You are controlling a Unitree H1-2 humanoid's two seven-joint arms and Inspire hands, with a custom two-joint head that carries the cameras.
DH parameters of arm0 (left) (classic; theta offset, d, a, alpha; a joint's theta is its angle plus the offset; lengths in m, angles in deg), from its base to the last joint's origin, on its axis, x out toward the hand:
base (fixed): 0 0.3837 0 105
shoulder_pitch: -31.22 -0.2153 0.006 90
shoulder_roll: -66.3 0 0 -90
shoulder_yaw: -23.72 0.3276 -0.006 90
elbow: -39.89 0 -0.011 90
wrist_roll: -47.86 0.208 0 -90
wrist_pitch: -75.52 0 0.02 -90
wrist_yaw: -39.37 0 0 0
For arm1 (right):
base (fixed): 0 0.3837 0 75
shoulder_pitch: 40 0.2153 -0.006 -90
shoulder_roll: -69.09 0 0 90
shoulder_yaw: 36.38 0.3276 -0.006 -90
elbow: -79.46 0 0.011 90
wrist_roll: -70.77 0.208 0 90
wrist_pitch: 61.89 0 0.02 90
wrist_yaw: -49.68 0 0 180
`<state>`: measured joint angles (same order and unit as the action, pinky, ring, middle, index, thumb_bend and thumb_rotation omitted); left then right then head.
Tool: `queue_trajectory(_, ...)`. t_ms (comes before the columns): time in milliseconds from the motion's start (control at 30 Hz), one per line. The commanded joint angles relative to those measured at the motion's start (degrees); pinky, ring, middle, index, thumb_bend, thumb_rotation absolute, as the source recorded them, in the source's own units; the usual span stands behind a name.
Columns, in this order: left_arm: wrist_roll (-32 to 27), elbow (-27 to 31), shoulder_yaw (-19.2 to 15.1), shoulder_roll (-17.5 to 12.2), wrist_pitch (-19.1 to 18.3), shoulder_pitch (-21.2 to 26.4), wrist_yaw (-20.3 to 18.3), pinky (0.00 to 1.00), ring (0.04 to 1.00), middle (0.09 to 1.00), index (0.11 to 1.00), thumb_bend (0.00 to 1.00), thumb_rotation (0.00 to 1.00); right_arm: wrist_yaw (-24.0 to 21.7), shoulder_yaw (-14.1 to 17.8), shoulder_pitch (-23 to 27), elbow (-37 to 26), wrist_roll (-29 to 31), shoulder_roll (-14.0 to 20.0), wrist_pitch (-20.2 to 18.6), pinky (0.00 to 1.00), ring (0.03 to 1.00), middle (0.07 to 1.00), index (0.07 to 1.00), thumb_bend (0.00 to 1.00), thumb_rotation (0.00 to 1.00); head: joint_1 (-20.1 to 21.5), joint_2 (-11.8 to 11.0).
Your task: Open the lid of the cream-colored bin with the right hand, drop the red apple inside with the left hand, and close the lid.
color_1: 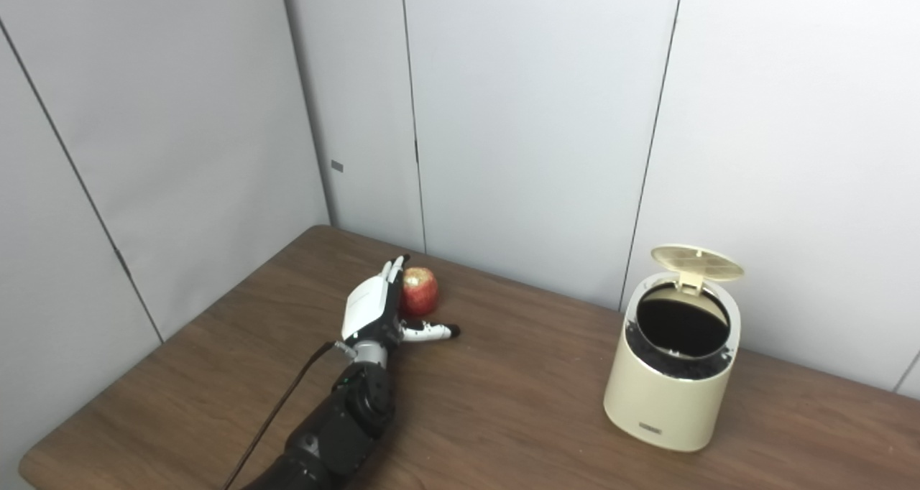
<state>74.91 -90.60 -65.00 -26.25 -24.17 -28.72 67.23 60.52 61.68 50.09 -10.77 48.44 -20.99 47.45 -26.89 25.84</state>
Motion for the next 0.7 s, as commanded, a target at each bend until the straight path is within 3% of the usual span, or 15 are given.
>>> queue_trajectory(0, -0.69, -1.86, 0.09, 0.15, -2.54, 0.41, -1.03, 0.83, 0.927, 0.966, 0.962, 1.00, 0.23, 0.03, -0.26, -0.80, -1.36, 0.50, -0.47, -0.29, 0.38, 0.576, 0.654, 0.642, 0.76, 0.99, 0.20, 0.04)
queue_trajectory(100, 1.31, -3.50, 0.99, 0.00, -3.09, 1.22, 2.43, 0.70, 0.819, 0.870, 0.862, 1.00, 0.19, 0.25, -0.46, -0.95, -1.89, 0.04, -0.68, -1.03, 0.37, 0.570, 0.650, 0.638, 0.77, 1.00, 0.35, 0.06)
queue_trajectory(167, 2.25, -4.82, 0.93, 0.23, -1.87, 1.61, 6.21, 0.56, 0.672, 0.738, 0.750, 0.94, 0.08, 0.38, -0.56, -0.97, -1.96, 0.04, -0.76, -1.08, 0.37, 0.571, 0.654, 0.642, 0.78, 1.00, 0.38, -0.01)
queue_trajectory(200, 2.37, -5.42, 0.71, 0.41, -0.98, 1.79, 8.24, 0.45, 0.553, 0.641, 0.652, 0.87, 0.03, 0.36, -0.60, -0.99, -2.02, 0.17, -0.81, -1.16, 0.37, 0.568, 0.652, 0.639, 0.79, 1.00, 0.53, 0.04)
queue_trajectory(233, 2.72, -5.93, 0.72, 0.57, -0.20, 1.91, 10.46, 0.40, 0.494, 0.588, 0.573, 0.70, 0.04, 0.37, -0.65, -1.00, -1.98, 0.32, -0.82, -1.04, 0.37, 0.567, 0.651, 0.639, 0.79, 1.00, 0.53, 0.02)
queue_trajectory(300, 3.39, -6.47, 1.23, 0.56, 1.41, 1.87, 13.58, 0.31, 0.386, 0.483, 0.521, 0.56, 0.01, 0.32, -0.81, -1.04, -2.10, 0.32, -0.80, -0.95, 0.38, 0.577, 0.654, 0.642, 0.79, 1.00, 0.47, -0.01)
queue_trajectory(467, 3.53, -6.55, 1.84, 0.52, 3.51, 1.90, 16.52, 0.27, 0.342, 0.444, 0.505, 0.52, 0.00, 0.16, -1.30, -1.10, -2.65, -0.02, -0.64, -1.02, 0.39, 0.593, 0.661, 0.652, 0.77, 1.00, 0.62, 0.00)
queue_trajectory(667, 3.41, -6.04, 2.53, 0.33, 2.72, 2.00, 16.07, 0.26, 0.333, 0.438, 0.503, 0.52, 0.00, 0.44, -1.34, -1.01, -2.25, 0.18, -0.57, -0.67, 0.41, 0.602, 0.665, 0.654, 0.76, 1.00, 0.78, 0.05)
